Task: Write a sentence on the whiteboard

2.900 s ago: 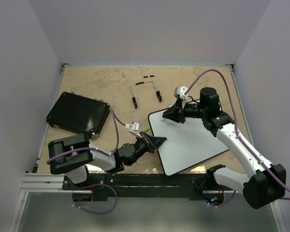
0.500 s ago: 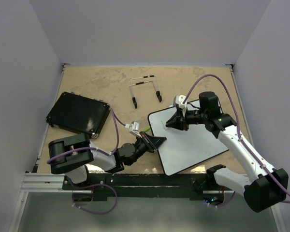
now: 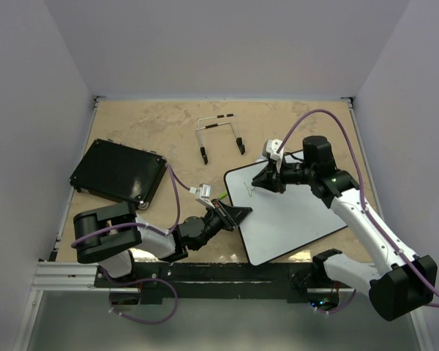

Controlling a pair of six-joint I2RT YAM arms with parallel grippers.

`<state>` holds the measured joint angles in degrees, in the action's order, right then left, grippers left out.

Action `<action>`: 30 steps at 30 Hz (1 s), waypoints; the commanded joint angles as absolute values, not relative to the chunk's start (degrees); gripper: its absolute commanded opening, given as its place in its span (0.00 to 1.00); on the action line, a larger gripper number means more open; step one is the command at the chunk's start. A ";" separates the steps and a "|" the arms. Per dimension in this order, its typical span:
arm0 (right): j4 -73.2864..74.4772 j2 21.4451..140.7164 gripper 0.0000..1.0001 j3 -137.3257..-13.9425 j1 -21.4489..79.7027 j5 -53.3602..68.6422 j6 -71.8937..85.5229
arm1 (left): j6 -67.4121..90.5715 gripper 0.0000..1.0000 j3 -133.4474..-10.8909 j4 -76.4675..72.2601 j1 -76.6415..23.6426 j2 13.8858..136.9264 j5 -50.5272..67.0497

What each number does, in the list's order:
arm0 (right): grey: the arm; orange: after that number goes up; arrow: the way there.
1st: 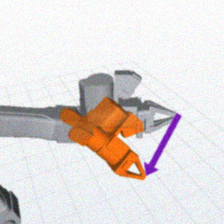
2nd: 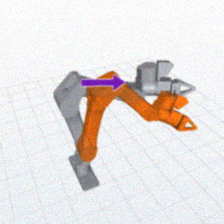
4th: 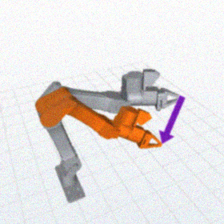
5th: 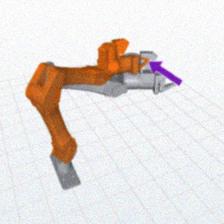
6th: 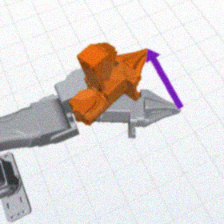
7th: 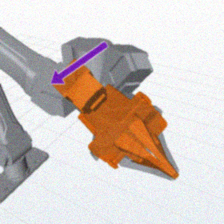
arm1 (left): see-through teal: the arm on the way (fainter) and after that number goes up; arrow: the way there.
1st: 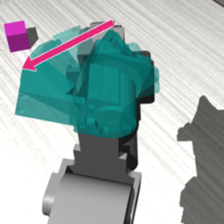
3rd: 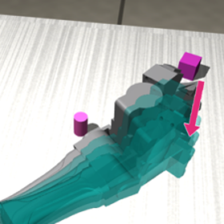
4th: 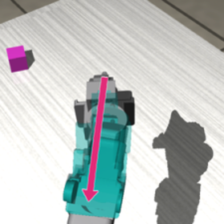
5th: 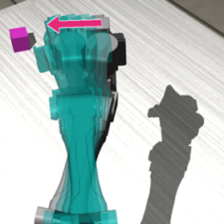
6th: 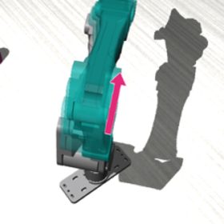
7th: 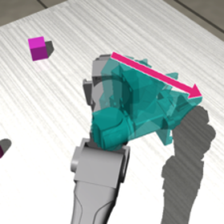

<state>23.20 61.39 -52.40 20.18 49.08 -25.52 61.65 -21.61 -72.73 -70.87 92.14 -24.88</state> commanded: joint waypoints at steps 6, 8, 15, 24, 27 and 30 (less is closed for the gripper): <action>17.14 61.09 0.00 -53.88 19.78 46.23 -21.71 | 56.78 0.00 -21.45 -83.14 -71.02 92.02 -23.20; 16.17 60.73 0.00 -53.53 19.60 45.71 -20.92 | 56.69 0.00 -21.36 -83.23 -71.02 91.93 -23.20; 19.68 61.08 0.00 -53.53 18.37 44.30 -22.76 | 56.69 0.00 -21.18 -83.32 -71.02 91.93 -23.29; 27.24 61.08 0.00 -54.14 18.11 48.77 -29.97 | 56.87 0.00 -21.27 -83.41 -71.02 92.02 -23.29; 28.48 61.17 0.00 -54.14 18.02 50.18 -31.20 | 56.78 0.00 -21.27 -83.41 -71.02 92.02 -23.29; 28.56 61.52 0.00 -54.40 18.11 52.02 -31.46 | 56.78 0.00 -21.36 -83.32 -71.02 92.11 -23.20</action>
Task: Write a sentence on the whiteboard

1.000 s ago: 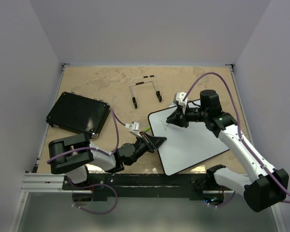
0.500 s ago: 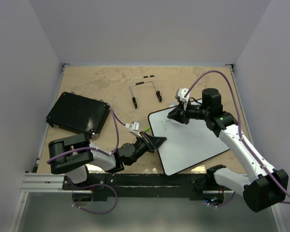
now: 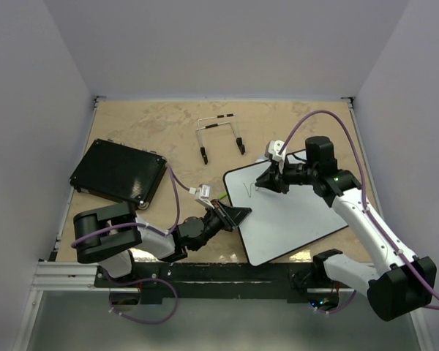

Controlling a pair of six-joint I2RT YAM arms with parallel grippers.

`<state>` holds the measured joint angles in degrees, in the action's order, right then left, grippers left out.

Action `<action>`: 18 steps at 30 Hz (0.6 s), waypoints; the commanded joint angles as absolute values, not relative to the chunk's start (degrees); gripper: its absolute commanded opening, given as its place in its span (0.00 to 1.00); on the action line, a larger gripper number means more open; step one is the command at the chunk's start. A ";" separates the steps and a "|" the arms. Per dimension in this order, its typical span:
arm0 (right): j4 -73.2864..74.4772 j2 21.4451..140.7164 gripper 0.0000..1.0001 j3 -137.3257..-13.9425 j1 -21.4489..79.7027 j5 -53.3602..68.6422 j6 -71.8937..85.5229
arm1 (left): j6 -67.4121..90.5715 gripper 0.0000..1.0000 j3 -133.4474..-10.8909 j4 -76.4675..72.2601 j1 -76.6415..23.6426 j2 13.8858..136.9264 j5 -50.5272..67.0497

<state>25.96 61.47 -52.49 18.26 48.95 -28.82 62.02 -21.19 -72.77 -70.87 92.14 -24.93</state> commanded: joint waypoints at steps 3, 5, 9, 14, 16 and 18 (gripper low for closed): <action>28.30 62.05 0.00 -54.75 18.19 53.43 -31.46 | 56.78 0.00 -21.44 -83.32 -71.02 92.02 -23.20; 27.95 62.31 0.00 -54.93 18.19 54.05 -30.94 | 56.69 0.00 -21.45 -83.23 -70.93 91.93 -23.20; 25.59 62.40 0.00 -55.02 18.28 54.75 -29.10 | 56.69 0.00 -21.53 -83.06 -70.93 92.11 -23.12; 23.12 62.93 0.00 -55.37 18.19 55.37 -26.28 | 56.78 0.00 -21.80 -83.06 -70.84 92.29 -22.85; 21.63 63.10 0.00 -55.37 18.19 55.46 -25.14 | 56.78 0.00 -21.88 -83.06 -70.84 92.37 -22.76; 20.22 63.19 0.00 -55.28 18.19 55.11 -24.18 | 56.78 0.00 -21.88 -83.06 -70.75 92.29 -22.76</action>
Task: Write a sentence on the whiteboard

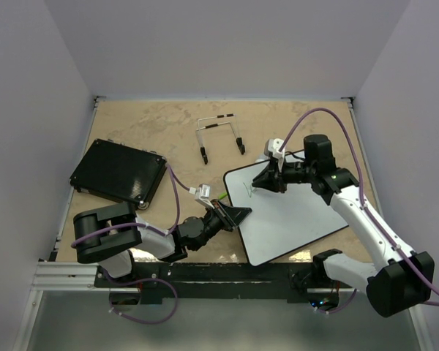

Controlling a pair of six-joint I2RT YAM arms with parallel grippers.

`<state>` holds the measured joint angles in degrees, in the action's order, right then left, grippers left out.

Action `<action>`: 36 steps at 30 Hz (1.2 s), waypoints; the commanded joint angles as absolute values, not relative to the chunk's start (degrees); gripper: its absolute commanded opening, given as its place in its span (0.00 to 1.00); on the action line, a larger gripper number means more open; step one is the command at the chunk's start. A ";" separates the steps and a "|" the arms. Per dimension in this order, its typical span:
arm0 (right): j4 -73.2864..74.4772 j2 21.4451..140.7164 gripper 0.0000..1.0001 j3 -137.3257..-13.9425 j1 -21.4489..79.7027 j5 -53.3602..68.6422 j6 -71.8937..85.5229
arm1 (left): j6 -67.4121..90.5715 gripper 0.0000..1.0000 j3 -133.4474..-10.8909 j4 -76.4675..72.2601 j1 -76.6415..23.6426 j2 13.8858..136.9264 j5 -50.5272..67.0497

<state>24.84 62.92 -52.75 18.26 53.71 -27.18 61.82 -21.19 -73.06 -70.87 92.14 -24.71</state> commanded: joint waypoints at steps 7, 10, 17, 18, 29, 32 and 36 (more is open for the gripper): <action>17.92 60.21 0.00 -55.20 17.40 54.49 -21.27 | 56.78 0.00 -21.18 -83.15 -70.66 91.85 -23.03; 20.21 59.50 0.00 -55.37 16.44 52.83 -23.20 | 56.86 0.00 -20.83 -83.50 -70.66 91.76 -23.20; 21.88 60.12 0.00 -54.67 13.18 50.89 -24.70 | 56.95 0.00 -20.65 -84.11 -70.66 92.02 -23.03; 21.88 60.81 0.00 -54.58 13.10 50.89 -24.78 | 56.95 0.00 -20.65 -84.20 -70.75 92.02 -22.94; 18.55 62.31 0.00 -53.88 13.18 52.29 -22.85 | 56.87 0.00 -20.74 -84.29 -70.66 92.28 -22.85; 17.41 62.67 0.00 -53.44 13.27 52.21 -21.98 | 56.95 0.00 -20.92 -84.37 -70.75 92.55 -22.68; 16.87 63.19 0.00 -53.17 13.18 52.03 -21.62 | 56.87 0.00 -21.09 -84.73 -70.66 92.81 -22.50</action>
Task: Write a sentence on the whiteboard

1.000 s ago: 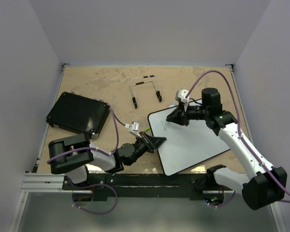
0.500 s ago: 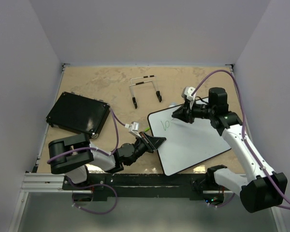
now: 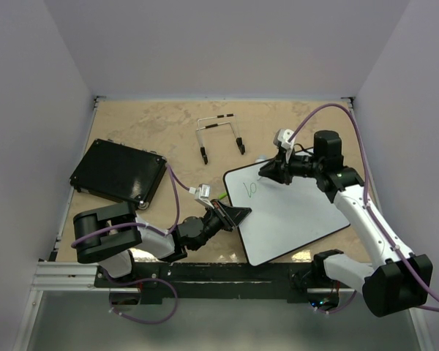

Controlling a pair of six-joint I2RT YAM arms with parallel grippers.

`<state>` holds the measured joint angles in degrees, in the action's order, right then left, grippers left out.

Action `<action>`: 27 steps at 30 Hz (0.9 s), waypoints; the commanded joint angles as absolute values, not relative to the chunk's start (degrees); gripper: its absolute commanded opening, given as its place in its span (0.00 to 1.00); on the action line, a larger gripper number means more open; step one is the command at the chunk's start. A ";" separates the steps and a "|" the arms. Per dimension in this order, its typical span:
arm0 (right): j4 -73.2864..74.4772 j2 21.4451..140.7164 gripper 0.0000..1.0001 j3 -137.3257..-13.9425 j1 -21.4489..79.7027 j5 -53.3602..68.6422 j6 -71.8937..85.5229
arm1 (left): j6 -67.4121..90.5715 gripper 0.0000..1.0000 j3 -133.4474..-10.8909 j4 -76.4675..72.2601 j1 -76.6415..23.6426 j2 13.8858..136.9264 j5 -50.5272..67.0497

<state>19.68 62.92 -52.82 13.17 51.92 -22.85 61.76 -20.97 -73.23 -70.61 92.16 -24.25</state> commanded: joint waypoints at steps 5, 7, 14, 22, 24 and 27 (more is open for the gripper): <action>17.40 63.81 0.00 -53.26 13.36 52.21 -21.97 | 56.95 0.00 -21.09 -84.99 -70.66 92.99 -22.41; 18.37 63.90 0.00 -53.35 13.36 52.12 -22.76 | 56.95 0.00 -21.09 -84.90 -70.66 92.81 -22.41; 22.93 64.16 0.00 -53.79 13.27 52.03 -26.10 | 56.95 0.00 -21.09 -84.99 -70.75 92.90 -22.50; 27.94 63.46 0.00 -53.53 13.27 52.56 -30.93 | 56.78 0.00 -21.36 -84.64 -70.58 92.90 -22.41; 29.26 63.37 0.00 -53.53 13.36 52.56 -31.90 | 56.87 0.00 -21.45 -84.46 -70.58 92.90 -22.32; 29.62 63.28 0.00 -53.44 13.27 52.38 -32.26 | 56.78 0.00 -21.53 -84.38 -70.58 92.99 -22.15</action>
<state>26.39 63.94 -52.82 13.17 52.49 -29.36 62.61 -20.97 -73.58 -70.39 92.90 -24.23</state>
